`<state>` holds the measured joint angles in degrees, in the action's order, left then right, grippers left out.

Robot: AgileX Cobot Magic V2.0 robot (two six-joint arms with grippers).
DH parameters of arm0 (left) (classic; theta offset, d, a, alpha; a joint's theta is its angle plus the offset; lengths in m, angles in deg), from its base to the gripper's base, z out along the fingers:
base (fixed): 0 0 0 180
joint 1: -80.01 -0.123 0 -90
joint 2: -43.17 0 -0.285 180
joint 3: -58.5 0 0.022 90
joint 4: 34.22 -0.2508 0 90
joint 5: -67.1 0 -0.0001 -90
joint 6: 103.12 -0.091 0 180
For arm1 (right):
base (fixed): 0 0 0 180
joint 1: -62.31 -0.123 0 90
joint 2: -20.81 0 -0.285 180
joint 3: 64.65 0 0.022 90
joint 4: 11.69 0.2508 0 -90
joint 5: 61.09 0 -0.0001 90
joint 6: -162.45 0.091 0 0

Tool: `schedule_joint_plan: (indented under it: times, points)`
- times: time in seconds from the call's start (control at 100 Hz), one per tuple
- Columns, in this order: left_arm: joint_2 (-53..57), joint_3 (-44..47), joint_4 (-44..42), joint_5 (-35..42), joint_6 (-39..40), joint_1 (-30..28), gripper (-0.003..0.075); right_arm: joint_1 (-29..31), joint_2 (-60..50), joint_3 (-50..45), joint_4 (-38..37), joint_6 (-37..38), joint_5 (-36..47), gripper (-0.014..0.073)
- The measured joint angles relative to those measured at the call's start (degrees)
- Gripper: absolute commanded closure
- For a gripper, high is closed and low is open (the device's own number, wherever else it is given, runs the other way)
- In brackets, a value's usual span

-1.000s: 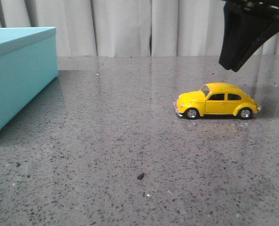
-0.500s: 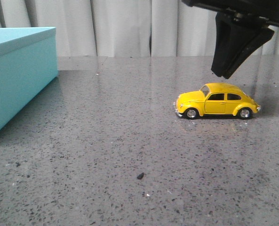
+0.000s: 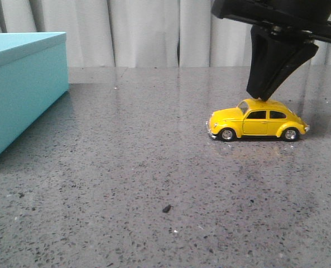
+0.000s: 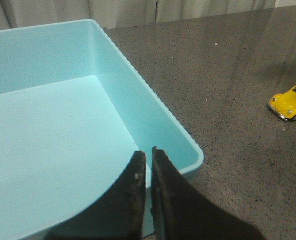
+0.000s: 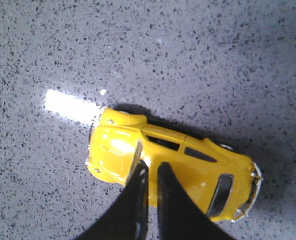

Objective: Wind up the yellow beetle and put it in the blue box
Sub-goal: 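Press down and drag the beetle backward with the right gripper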

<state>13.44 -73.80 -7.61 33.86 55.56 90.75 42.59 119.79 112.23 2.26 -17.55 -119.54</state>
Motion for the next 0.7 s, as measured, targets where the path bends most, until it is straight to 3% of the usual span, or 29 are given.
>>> schedule_joint_plan:
  times: [0.7]
  points:
    - [0.0,0.0,0.0,0.0,0.0,0.0,0.0740,-0.1,2.7,0.8,-1.0,0.0,-0.8,0.0640]
